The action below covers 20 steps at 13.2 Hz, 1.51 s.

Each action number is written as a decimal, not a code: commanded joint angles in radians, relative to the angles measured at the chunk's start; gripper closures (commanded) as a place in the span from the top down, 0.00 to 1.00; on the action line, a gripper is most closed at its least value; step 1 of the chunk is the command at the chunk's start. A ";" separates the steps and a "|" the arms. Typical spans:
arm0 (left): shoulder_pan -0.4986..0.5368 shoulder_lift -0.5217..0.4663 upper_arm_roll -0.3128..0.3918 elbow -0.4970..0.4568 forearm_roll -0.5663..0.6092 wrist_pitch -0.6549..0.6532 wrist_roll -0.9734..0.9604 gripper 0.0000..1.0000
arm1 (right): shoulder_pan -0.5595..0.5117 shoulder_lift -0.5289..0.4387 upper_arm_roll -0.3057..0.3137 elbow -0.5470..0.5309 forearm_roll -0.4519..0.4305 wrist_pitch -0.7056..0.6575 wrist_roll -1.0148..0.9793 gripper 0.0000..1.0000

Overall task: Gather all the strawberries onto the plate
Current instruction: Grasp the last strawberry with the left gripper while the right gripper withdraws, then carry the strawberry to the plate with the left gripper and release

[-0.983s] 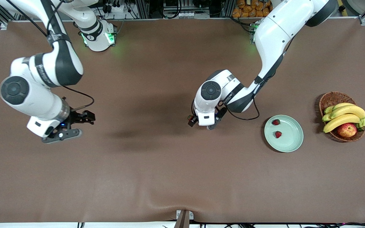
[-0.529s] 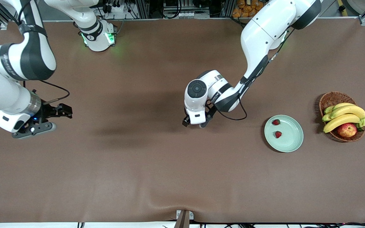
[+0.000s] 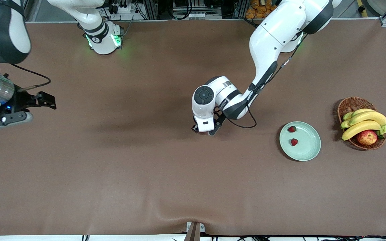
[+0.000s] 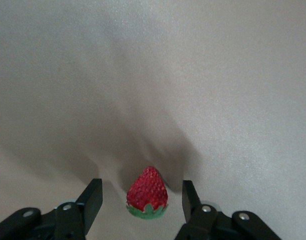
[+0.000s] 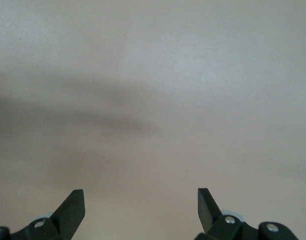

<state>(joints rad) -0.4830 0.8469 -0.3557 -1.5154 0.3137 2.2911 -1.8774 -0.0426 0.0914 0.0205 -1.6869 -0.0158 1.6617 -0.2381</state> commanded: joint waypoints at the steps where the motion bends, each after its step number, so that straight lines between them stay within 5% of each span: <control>1: -0.019 0.014 0.011 0.026 0.024 0.002 -0.003 0.24 | -0.046 -0.022 0.019 0.047 0.043 -0.088 -0.004 1.00; 2: -0.017 0.009 0.011 0.027 0.024 0.002 0.001 0.01 | -0.052 -0.031 0.019 0.049 0.043 -0.091 -0.004 1.00; 8: 0.073 -0.072 0.009 0.023 0.051 -0.018 0.052 0.00 | -0.080 -0.038 0.018 0.118 0.042 -0.210 0.083 1.00; 16: 0.375 -0.192 0.000 0.001 0.039 -0.304 0.666 0.00 | -0.062 -0.093 0.032 0.119 0.036 -0.224 0.201 1.00; 20: 0.513 -0.203 0.004 -0.069 0.059 -0.315 0.877 0.00 | -0.063 -0.093 0.029 0.118 0.034 -0.221 0.200 1.00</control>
<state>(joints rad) -0.0086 0.6823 -0.3442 -1.5181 0.3453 1.9840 -1.0523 -0.1002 0.0106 0.0456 -1.5646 0.0132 1.4470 -0.0517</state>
